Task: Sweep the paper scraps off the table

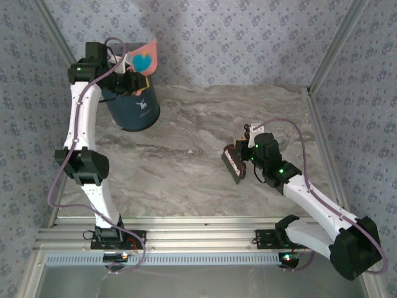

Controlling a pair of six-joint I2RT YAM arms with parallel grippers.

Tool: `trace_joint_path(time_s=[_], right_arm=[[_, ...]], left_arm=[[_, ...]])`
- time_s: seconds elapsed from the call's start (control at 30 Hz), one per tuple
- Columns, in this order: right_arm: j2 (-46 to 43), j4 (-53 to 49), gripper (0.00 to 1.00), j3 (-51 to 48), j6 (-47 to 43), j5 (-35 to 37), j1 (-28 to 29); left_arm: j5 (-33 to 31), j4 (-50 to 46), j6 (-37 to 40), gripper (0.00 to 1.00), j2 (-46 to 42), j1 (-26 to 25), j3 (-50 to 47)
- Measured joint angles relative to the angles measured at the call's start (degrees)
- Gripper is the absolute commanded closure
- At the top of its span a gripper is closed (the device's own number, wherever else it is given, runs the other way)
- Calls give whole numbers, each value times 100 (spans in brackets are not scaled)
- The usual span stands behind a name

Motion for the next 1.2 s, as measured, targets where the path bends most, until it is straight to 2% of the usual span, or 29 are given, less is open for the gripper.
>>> trace_joint_path(time_s=[0.33, 0.6, 0.97, 1.2], right_arm=[[0, -2, 100, 0, 20, -39, 0], [0, -4, 100, 0, 20, -39, 0], [0, -4, 100, 0, 37, -44, 0], [0, -4, 100, 0, 39, -63, 2]], left_arm=[[789, 964, -1147, 100, 125, 365, -133], [1270, 2103, -2179, 100, 129, 496, -850], [1436, 3875, -3504, 100, 4, 584, -1958], [1510, 5331, -4706, 100, -420, 584, -2787]])
